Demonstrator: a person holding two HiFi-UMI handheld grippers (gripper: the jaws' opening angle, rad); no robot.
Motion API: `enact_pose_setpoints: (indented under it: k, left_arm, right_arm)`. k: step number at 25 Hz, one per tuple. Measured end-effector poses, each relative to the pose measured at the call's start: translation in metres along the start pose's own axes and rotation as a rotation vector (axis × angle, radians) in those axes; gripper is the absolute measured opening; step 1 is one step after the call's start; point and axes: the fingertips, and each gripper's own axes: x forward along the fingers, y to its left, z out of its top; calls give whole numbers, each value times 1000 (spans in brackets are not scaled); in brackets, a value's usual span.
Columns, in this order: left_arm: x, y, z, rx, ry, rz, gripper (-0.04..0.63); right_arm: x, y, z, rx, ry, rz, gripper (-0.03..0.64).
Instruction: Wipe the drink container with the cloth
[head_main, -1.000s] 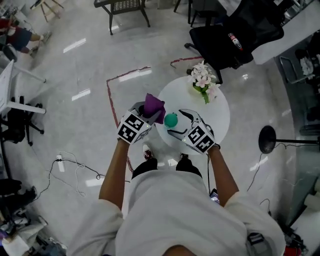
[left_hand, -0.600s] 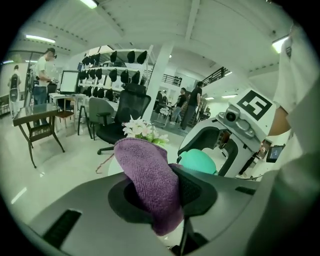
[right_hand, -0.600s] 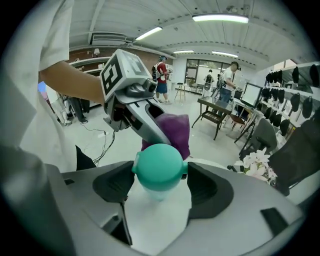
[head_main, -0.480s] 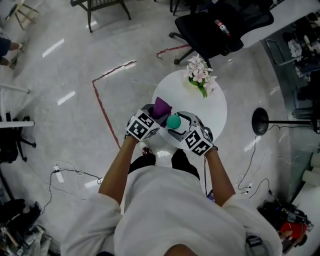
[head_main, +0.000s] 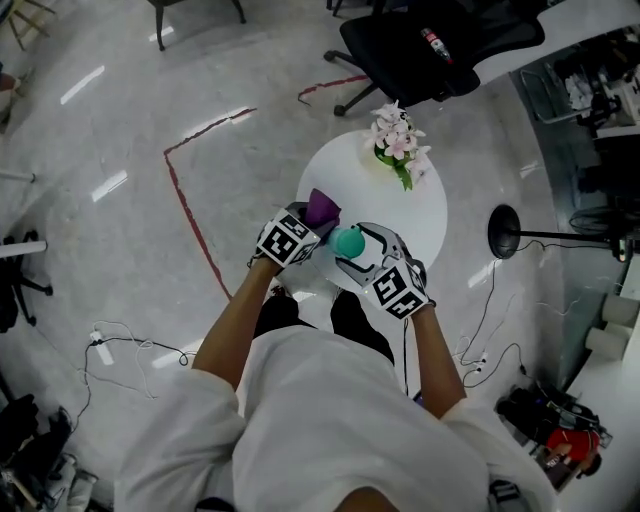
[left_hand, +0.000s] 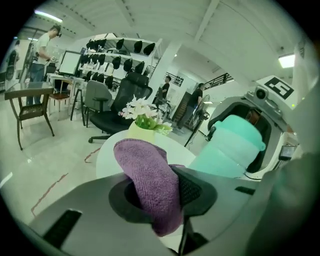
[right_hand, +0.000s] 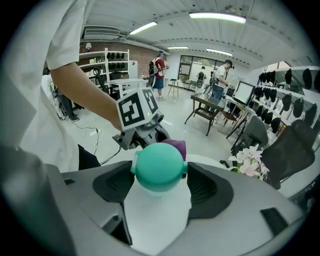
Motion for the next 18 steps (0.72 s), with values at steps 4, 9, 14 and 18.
enact_pose_setpoints:
  k: [4, 9, 14, 18]
  left_arm:
    - [15, 14, -22, -72, -2, 19, 117]
    - [34, 28, -49, -106, 45, 42, 117]
    - [49, 38, -66, -73, 115, 54, 117]
    - [41, 38, -62, -124, 94, 108, 118]
  right_arm:
    - [1, -1, 0, 1, 6, -3, 339]
    - [2, 0, 1, 6, 1, -2, 342]
    - [3, -1, -1, 7, -15, -6, 342]
    - [0, -1, -3, -3, -45, 12, 344]
